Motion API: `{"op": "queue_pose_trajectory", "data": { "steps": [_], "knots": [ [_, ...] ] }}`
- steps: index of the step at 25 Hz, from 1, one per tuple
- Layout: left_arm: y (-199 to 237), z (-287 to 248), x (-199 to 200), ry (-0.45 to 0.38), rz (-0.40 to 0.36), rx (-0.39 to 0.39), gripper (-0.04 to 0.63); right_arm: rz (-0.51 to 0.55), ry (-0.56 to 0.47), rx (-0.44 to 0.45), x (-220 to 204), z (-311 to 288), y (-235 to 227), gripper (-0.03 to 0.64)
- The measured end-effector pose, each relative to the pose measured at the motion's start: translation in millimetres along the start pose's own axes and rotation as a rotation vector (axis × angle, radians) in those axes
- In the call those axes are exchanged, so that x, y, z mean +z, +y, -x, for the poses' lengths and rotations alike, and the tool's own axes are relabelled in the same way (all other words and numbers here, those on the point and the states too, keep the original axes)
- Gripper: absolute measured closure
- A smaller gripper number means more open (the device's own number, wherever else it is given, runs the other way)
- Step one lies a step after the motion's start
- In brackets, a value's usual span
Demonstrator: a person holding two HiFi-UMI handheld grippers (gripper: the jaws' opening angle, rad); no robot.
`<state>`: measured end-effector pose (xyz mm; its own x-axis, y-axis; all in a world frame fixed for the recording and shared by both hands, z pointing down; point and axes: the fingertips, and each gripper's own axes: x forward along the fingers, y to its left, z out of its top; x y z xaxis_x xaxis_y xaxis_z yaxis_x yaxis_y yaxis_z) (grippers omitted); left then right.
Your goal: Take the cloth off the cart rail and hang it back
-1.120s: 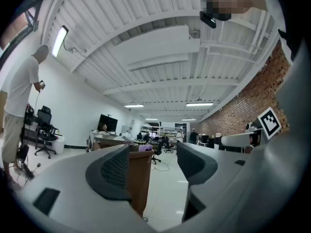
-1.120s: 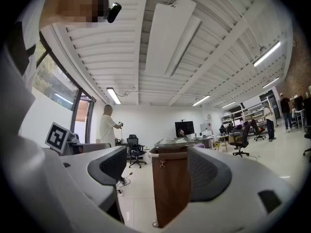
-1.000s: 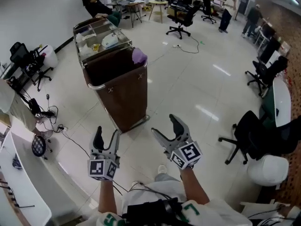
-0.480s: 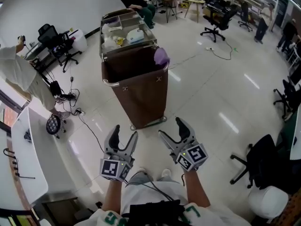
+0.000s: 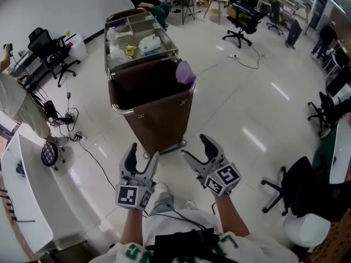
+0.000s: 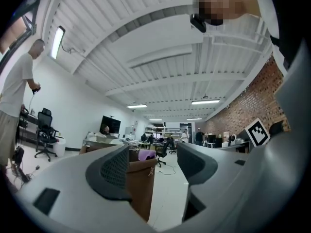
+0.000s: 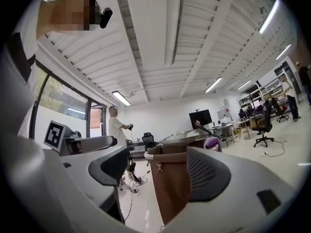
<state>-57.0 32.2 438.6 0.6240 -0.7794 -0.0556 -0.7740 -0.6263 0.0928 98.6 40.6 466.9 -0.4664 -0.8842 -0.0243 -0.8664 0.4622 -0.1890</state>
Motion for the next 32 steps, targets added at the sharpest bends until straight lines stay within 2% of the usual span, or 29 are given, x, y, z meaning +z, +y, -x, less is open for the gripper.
{"op": "queue_pose_trajectory", "data": {
  "steps": [5, 12, 16, 22, 27, 32],
  "knots": [
    [45, -45, 23, -0.066, 0.011, -0.04, 0.302, 0.044, -0.002, -0.043, 20, -57, -19, 0.233],
    [109, -77, 32, -0.08, 0.027, -0.036, 0.302, 0.083, 0.0, -0.037, 30, -124, -23, 0.233],
    [133, -94, 22, -0.076, 0.031, -0.008, 0.302, 0.098, 0.026, -0.024, 28, -146, -36, 0.233],
    [128, -134, 26, -0.071, 0.022, 0.026, 0.304, 0.118, -0.009, -0.013, 48, -164, -84, 0.233],
    [115, -176, 34, -0.082, 0.041, 0.09, 0.304, 0.069, -0.042, 0.039, 71, -172, -135, 0.233],
    [120, -197, 30, -0.068, -0.018, 0.193, 0.304, 0.033, -0.056, 0.119, 85, -184, -172, 0.233]
  ]
}}
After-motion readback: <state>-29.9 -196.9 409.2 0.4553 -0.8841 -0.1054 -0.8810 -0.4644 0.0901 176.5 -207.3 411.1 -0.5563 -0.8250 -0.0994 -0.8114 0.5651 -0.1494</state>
